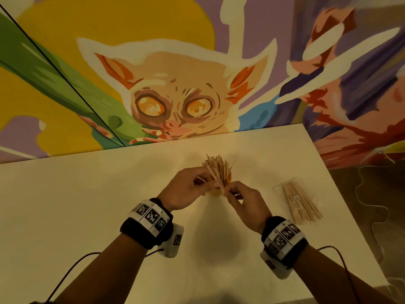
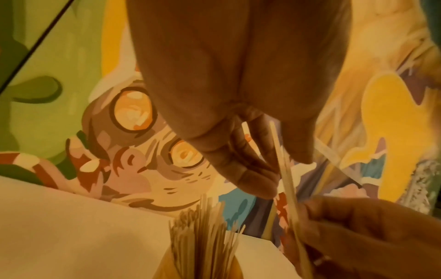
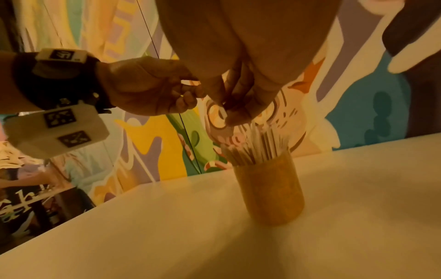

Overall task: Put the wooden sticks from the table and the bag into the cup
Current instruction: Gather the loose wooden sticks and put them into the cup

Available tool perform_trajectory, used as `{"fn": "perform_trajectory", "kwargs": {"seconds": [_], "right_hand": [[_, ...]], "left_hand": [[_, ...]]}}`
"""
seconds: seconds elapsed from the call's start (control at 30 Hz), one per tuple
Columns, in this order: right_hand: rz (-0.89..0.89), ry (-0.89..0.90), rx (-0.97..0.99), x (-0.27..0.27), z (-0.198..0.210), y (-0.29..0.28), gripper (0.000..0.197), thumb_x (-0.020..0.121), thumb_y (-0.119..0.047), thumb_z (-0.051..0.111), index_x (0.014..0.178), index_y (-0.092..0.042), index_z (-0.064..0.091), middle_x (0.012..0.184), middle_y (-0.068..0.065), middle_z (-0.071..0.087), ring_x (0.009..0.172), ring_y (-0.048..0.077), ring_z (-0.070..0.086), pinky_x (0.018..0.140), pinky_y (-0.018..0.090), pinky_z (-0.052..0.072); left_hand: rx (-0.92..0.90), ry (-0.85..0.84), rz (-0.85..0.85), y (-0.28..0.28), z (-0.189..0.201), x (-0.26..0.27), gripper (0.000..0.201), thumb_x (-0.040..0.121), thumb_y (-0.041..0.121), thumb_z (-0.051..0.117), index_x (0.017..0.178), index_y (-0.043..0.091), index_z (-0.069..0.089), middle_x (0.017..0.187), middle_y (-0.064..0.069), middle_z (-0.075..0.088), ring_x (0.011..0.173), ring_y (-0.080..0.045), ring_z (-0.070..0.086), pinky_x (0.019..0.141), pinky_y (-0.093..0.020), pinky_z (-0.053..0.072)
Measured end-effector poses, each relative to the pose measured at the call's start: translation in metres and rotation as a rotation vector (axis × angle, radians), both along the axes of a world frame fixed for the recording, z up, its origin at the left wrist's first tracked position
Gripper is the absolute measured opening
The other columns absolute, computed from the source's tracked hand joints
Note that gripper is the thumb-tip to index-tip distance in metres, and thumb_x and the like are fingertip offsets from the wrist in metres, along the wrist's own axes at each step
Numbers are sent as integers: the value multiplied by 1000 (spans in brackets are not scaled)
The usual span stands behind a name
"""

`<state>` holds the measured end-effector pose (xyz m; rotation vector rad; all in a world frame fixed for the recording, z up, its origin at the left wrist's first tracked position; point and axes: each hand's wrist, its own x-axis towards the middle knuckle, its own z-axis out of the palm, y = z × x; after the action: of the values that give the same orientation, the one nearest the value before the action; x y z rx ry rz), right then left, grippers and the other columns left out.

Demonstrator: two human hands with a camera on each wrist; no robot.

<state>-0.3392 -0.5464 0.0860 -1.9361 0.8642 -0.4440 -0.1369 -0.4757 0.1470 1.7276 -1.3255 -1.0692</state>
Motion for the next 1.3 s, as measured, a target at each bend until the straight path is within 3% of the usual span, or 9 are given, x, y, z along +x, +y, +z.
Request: {"fn": "perform_trajectory", "kwargs": {"seconds": [0.17,0.37,0.5,0.6,0.77,0.9,1.03,1.2,1.3], "right_hand": [[38,-62,18,27,6,-25,10,98,-20,59,103,-15,66,97,0,72,87,16,68,80,26,55],[-262,-53,35,43,-7,-55,14,93,-14,66,107,-15,67,103,1,68,84,11,63,71,13,48],[-522,80,205,38,-27,-78,36,94,-17,66,127,-16,53,114,0,61,91,18,63,82,27,50],[-452,183,278,41,-48,-92,44,95,-25,64,135,-13,51,121,5,64,103,27,67,94,40,54],[-370,104,257,48,-51,-105,22,96,-21,63,117,-12,64,105,9,73,79,24,71,69,26,57],[-236,91,36,55,-45,-107,8,93,-15,65,97,-17,71,88,3,76,76,21,70,77,37,60],[-30,192,-174,60,-38,-102,15,93,-18,65,101,-16,77,103,5,74,97,23,64,89,37,52],[22,153,-177,49,-25,-98,31,100,-19,55,128,-19,68,127,7,62,114,24,57,102,36,47],[-79,49,-105,26,-4,-98,35,99,-22,57,134,-25,61,123,-1,60,103,15,60,92,27,51]], "left_hand": [[-107,-103,100,-20,3,-3,35,94,15,70,69,38,62,61,21,66,59,3,61,64,-12,48],[-130,-312,263,-39,-19,4,14,96,31,64,92,18,71,76,2,76,70,-19,70,68,-35,57],[-15,-339,283,-44,-45,2,20,94,30,65,83,14,69,73,-1,73,70,-20,68,69,-40,56],[92,-374,252,-46,-62,-2,24,90,30,70,71,16,66,77,-2,65,73,-22,61,68,-34,48],[200,-408,253,-48,-79,-3,21,84,37,74,74,18,76,99,-5,61,99,-26,54,88,-38,47],[294,-529,206,-47,-89,-5,29,81,53,62,83,29,78,104,0,64,106,-25,53,91,-40,47],[258,-545,225,-48,-99,-4,34,72,58,53,97,38,65,104,8,65,103,-22,54,87,-33,46],[126,-521,362,-39,-75,-9,42,81,29,60,124,31,59,118,2,58,107,-20,52,89,-34,48],[-94,-486,451,-35,-46,-23,41,85,18,69,125,25,60,109,0,54,98,-16,53,80,-30,49]]}}
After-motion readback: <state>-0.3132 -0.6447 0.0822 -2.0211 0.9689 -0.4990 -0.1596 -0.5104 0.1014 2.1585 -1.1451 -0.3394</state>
